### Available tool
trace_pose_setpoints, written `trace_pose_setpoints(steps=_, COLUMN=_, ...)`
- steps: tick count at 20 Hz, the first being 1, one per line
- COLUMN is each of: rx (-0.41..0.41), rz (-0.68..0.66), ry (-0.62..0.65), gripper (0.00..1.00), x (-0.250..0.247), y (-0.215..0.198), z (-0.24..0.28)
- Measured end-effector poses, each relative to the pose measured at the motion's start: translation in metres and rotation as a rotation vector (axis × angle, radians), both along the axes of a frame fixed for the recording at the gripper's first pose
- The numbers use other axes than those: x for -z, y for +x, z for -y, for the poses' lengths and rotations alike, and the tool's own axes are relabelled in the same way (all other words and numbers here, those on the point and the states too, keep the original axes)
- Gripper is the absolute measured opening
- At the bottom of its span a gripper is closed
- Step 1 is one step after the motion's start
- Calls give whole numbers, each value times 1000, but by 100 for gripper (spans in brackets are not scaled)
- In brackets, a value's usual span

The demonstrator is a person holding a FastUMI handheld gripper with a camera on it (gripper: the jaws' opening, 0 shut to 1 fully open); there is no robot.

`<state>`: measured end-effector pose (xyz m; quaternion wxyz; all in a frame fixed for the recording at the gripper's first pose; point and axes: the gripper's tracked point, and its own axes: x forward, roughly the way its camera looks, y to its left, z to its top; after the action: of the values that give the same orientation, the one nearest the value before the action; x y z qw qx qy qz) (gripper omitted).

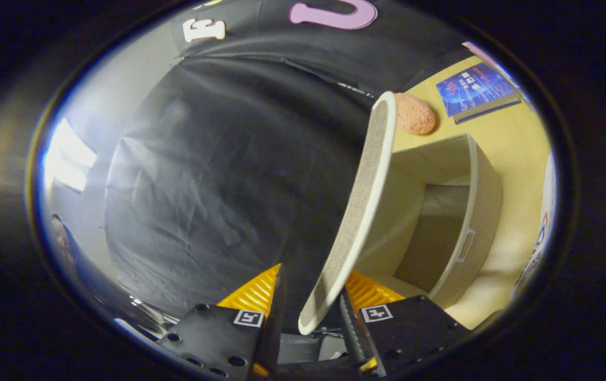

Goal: Open the storage box then place both shoes into the box .Put the left shoe in first, then the right shoe, with the right side of both shoes facing outward in a uniform manner.

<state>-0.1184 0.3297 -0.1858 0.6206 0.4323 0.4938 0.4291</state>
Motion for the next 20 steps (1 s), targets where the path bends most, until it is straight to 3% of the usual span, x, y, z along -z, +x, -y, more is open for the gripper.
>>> trace_pose_setpoints(steps=1, rx=12, rz=-13, ry=-100, gripper=27, x=10, y=13, z=1)
trace_pose_setpoints(steps=2, rx=56, rz=-50, ry=-123, gripper=23, x=18, y=20, z=-13)
trace_pose_setpoints(steps=4, rx=55, rz=-86, ry=-84, gripper=15, x=19, y=31, z=-23)
trace_pose_setpoints(steps=10, rx=-6, rz=-71, ry=-187, gripper=15, x=-2, y=44, z=-53)
trace_pose_setpoints(steps=16, rx=-137, rz=25, ry=-363, gripper=17, x=-22, y=54, z=-96)
trace_pose_setpoints(steps=20, rx=-189, rz=35, ry=-407, gripper=17, x=-27, y=56, z=-140)
